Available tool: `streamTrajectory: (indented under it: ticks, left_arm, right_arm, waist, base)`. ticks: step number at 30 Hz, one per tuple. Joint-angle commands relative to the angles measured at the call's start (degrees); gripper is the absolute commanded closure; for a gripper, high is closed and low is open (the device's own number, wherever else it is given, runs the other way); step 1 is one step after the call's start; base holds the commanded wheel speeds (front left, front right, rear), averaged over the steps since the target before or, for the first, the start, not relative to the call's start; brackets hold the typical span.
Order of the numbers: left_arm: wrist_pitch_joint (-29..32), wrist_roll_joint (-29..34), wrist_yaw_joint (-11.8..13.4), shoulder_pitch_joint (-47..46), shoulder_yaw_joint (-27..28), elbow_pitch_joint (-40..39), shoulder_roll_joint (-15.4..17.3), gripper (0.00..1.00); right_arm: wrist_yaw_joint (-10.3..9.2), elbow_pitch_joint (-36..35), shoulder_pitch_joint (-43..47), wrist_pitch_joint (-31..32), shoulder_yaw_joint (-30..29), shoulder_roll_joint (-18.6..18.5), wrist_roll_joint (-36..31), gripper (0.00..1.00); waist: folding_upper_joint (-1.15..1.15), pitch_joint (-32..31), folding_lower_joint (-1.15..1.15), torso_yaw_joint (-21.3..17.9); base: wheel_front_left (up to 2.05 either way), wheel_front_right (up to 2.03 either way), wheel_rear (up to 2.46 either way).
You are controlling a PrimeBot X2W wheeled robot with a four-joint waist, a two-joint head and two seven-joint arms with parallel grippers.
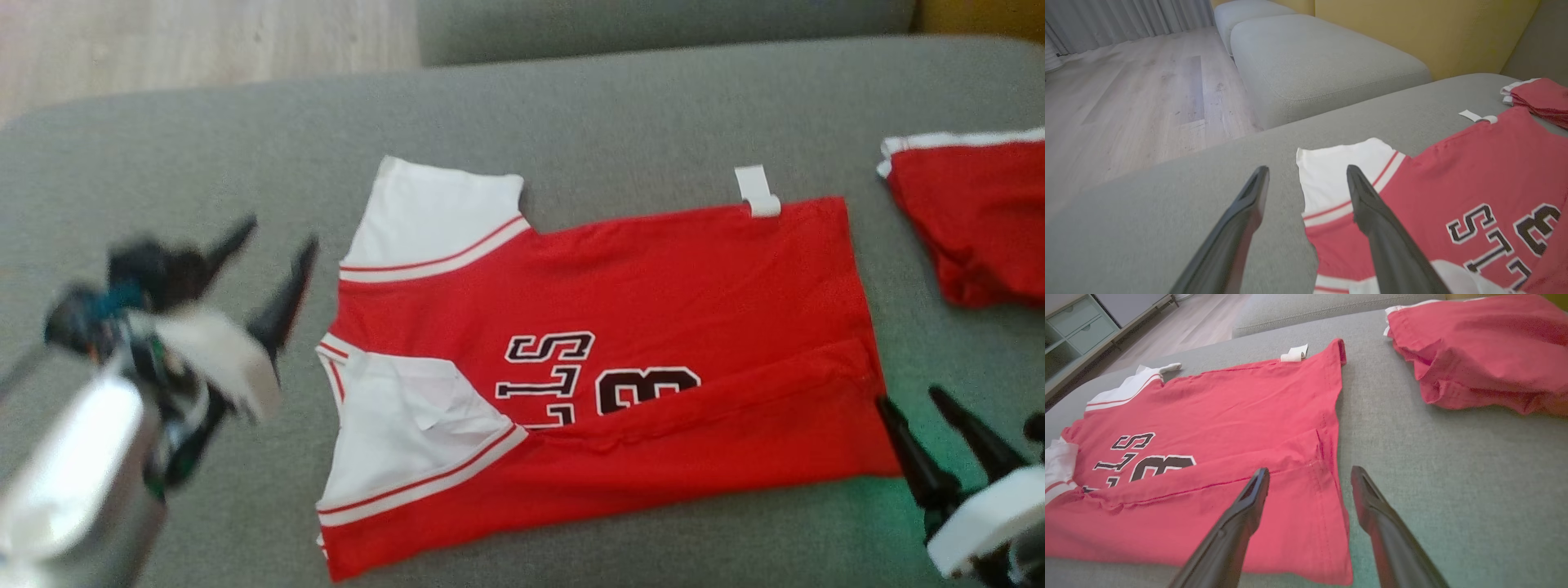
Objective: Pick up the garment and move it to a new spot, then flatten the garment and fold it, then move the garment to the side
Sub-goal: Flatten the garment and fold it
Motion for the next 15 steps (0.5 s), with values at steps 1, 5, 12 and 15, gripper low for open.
streamTrajectory:
  ticks: [1, 5, 12, 15]
  left_arm:
    - [1.4, -1.2, -0.6, -5.7, 2.6, -0.4, 2.1, 0.00]
    - [7.9, -4.3, -1.8, -17.4, -0.5, 5.7, 2.6, 0.00]
    - [17.1, -9.7, -2.0, -32.8, -9.0, 17.1, 4.4, 0.00]
    - [17.9, -10.7, -2.0, -36.1, -11.5, 20.2, 5.4, 0.00]
  right_arm:
    - [0.37, -2.3, -2.0, 0.1, -0.4, -1.6, -0.8, 0.00]
    - [0.37, -4.9, -3.9, 2.1, -0.9, -0.7, -2.2, 0.00]
    - [0.37, -8.5, -7.9, 4.4, -1.7, 0.1, -4.4, 0.00]
    - [0.37, -9.2, -9.1, 4.7, -1.5, 0.9, -5.2, 0.00]
  waist:
    - [0.00, 3.0, -0.01, -1.5]
    - [0.00, 7.0, -0.01, -2.9]
    - [0.00, 13.8, -0.01, -6.8]
    - [0.00, 15.8, -0.01, -8.3]
  base:
    - [0.00, 0.00, 0.00]
    - [0.00, 0.00, 0.00]
    - [0.00, 0.00, 0.00]
    - [0.00, 0.00, 0.00]
